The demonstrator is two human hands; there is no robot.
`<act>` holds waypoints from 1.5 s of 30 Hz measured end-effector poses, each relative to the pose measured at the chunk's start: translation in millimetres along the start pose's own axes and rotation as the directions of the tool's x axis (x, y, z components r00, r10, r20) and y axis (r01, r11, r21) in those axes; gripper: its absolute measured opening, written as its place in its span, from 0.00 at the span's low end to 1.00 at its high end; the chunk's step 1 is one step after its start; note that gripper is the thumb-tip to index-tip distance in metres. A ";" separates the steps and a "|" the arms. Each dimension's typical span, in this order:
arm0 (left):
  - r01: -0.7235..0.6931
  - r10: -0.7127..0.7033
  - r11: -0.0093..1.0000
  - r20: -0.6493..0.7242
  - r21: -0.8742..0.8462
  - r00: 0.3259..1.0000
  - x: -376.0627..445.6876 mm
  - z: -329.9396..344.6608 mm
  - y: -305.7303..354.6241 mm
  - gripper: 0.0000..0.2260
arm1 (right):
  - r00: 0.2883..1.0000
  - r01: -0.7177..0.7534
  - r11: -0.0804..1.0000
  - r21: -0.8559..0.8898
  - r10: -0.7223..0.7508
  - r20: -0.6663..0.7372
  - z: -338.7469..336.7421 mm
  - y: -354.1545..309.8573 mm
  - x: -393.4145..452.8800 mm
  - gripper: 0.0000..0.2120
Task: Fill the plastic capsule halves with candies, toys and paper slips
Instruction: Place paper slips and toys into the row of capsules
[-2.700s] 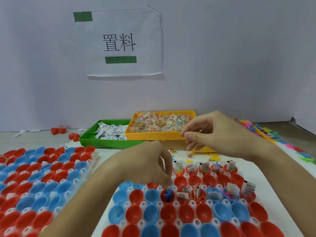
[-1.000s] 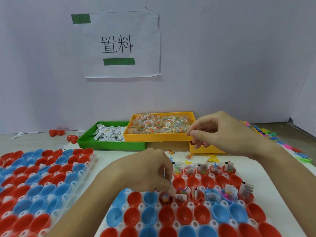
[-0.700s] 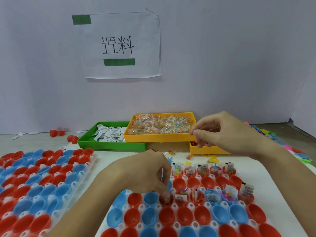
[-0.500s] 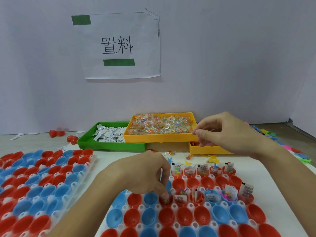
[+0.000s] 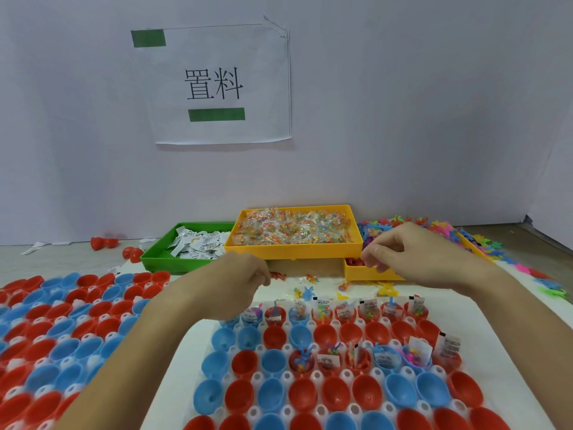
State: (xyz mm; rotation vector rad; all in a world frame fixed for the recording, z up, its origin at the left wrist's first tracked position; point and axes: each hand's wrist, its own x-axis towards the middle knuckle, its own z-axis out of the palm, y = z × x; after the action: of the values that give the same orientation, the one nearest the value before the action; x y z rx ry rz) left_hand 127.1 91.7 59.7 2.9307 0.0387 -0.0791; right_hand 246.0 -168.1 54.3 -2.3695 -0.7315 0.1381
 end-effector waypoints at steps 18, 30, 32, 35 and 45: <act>0.008 -0.017 0.998 0.156 0.055 0.988 10.6 17.8 -20.7 0.15 | 0.965 -0.027 0.993 -0.114 0.056 0.255 14.4 -4.7 -0.8 0.23; -0.087 0.094 0.990 0.062 -0.110 0.994 43.0 27.8 3.2 0.20 | 0.983 -0.085 0.990 -0.116 0.102 0.154 -2.0 8.3 -0.2 0.22; -0.100 0.108 0.992 0.117 -0.072 0.987 58.1 27.5 6.0 0.17 | 0.983 -0.084 0.990 -0.118 0.102 0.155 -3.4 7.5 -1.3 0.21; -0.117 0.110 0.993 0.197 0.024 0.974 72.3 28.7 7.4 0.17 | 0.983 -0.080 0.991 -0.106 0.096 0.159 -3.3 7.8 -2.2 0.21; -0.149 0.149 0.989 -0.024 -0.008 0.989 66.7 35.1 -14.1 0.13 | 0.983 -0.059 0.994 -0.093 0.075 0.170 -3.7 9.4 -1.0 0.20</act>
State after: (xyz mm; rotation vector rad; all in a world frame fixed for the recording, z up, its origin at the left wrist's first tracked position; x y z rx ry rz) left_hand 191.5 99.5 18.7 2.9137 -0.1755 -0.0211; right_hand 250.6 -176.7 51.3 -2.4894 -0.7528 0.3522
